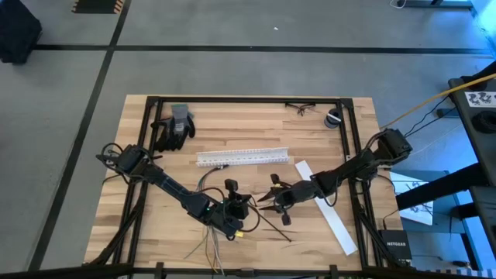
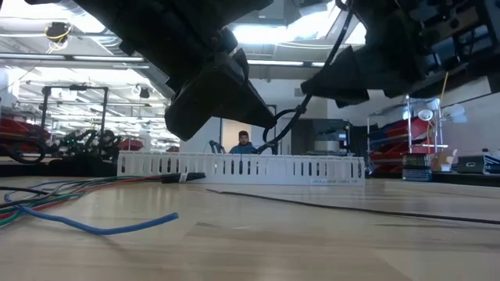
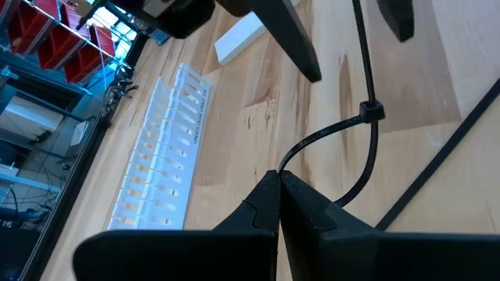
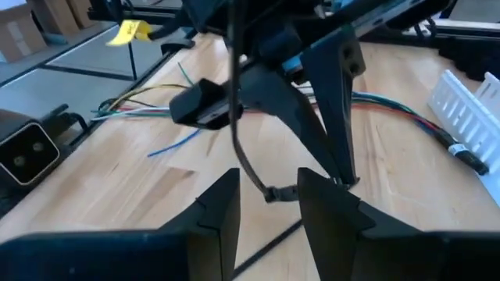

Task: Ziptie cables
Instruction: Prepare the black ziptie

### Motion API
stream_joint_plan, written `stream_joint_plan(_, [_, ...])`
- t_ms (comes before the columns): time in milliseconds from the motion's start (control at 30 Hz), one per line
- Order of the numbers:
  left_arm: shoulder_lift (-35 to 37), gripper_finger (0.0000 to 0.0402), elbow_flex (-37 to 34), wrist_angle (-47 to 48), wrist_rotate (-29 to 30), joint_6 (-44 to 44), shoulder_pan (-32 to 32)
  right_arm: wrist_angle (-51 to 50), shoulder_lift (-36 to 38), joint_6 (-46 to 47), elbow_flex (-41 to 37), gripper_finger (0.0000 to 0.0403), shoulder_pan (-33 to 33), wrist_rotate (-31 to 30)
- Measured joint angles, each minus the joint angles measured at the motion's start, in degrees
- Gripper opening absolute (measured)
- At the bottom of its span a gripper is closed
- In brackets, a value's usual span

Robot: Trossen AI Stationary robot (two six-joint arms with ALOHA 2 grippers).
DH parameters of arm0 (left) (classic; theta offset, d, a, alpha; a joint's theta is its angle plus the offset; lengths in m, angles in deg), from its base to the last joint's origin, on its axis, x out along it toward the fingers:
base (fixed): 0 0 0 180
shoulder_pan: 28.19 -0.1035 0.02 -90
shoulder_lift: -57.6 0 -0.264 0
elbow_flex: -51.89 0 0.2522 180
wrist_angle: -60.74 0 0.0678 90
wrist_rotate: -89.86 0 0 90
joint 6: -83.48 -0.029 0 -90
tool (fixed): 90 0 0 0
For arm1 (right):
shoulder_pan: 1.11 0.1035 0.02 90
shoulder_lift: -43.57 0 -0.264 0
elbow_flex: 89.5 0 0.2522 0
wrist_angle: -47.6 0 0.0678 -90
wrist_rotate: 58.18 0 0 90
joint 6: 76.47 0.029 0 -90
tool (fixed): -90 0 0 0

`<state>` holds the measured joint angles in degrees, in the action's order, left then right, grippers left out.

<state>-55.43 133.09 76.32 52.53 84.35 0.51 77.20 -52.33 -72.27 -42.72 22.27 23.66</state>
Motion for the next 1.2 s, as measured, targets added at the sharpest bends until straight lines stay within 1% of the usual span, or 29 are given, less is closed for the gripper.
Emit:
stream_joint_plan(100, [0.0,0.0,0.0,-0.89,0.0,0.0,0.0,-0.03,0.0,-0.01,0.11,0.01,0.0,-0.53])
stream_joint_plan(167, [0.0,0.0,0.0,-1.34,0.0,0.1,0.0,-0.33,-0.15,0.01,0.11,0.0075,0.0,-1.38])
stream_joint_plan(267, [0.0,0.0,0.0,-1.31,0.0,0.22,0.0,-0.3,-0.2,-0.01,0.11,0.0024,-0.02,-1.31])
stream_joint_plan(333, [0.0,0.0,0.0,-1.3,0.0,0.22,-0.02,-0.68,-0.2,0.01,0.11,0.0007,0.0,-1.34])
stream_joint_plan(500, [0.0,0.0,0.0,-0.78,0.04,-1.19,-0.04,-1.47,0.14,0.73,0.11,0.0002,0.0,-2.92])
stream_joint_plan(600, [0.0,0.0,0.0,0.46,-0.03,-1.49,0.14,-1.98,1.73,0.43,0.11,0.0002,0.0,-3.29])
stream_joint_plan(800, [0.04,0.0,0.11,4.23,0.08,0.34,0.2,-12.1,8.67,-0.1,0.09,0.0001,-0.14,-7.55])
stream_joint_plan(933, [0.09,0.0,0.15,4.8,-0.1,0.28,0.15,-16.5,11.87,-0.14,0.09,0.0,-0.2,-7.73])
stream_joint_plan(1200, [0.0,0.0,-0.07,5.16,-0.33,0.7,0.16,-17.5,12.92,0.07,0.12,0.0,-0.15,-7.74])
